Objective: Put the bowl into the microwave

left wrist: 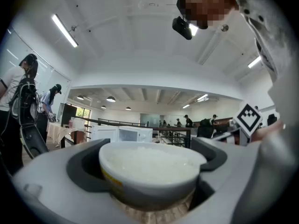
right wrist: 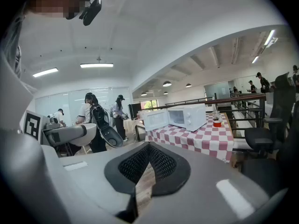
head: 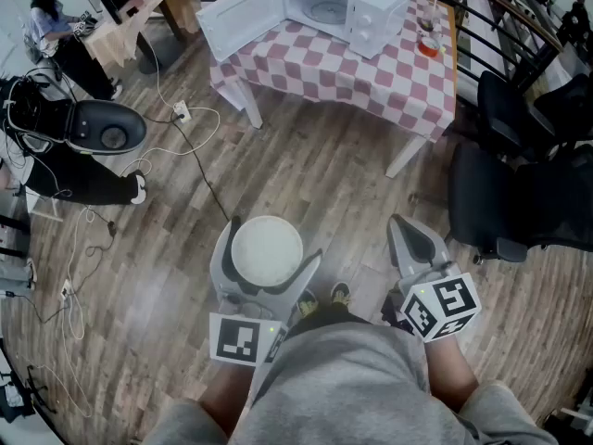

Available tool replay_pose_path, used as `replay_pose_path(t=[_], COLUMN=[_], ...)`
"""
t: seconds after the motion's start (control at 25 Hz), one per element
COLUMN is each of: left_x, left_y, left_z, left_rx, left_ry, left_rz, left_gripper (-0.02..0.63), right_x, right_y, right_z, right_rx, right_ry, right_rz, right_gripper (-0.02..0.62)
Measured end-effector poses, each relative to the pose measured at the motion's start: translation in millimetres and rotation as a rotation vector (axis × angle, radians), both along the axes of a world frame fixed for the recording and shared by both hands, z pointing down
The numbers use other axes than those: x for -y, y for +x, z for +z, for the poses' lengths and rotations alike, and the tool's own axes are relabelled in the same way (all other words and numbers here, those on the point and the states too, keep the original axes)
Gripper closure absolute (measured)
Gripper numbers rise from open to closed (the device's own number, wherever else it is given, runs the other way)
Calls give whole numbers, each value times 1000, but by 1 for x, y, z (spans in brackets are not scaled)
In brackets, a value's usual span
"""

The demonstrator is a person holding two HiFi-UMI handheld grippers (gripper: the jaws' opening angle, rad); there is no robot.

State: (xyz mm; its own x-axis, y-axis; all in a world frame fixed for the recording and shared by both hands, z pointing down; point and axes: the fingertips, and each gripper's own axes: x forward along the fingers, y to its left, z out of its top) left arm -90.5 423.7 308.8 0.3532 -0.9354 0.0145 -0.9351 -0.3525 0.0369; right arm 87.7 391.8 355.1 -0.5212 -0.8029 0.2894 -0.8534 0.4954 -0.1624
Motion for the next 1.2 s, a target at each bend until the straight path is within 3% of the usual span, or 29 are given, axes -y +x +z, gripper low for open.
replay_pose_path(t=[0.72,1.2], left_x=[-18,-12], left_y=[-37,-41], left_z=[-2,-2], left_rx=[-24,-15], left_ry=[35,40], left_rz=[23,48], left_gripper=[66,67], right_x=[-19,-21], right_y=[-34,-48], right_z=[-8,-12], right_rx=[22,29], right_ry=[28,51], right_rz=[33,-15], right_gripper=[600,597])
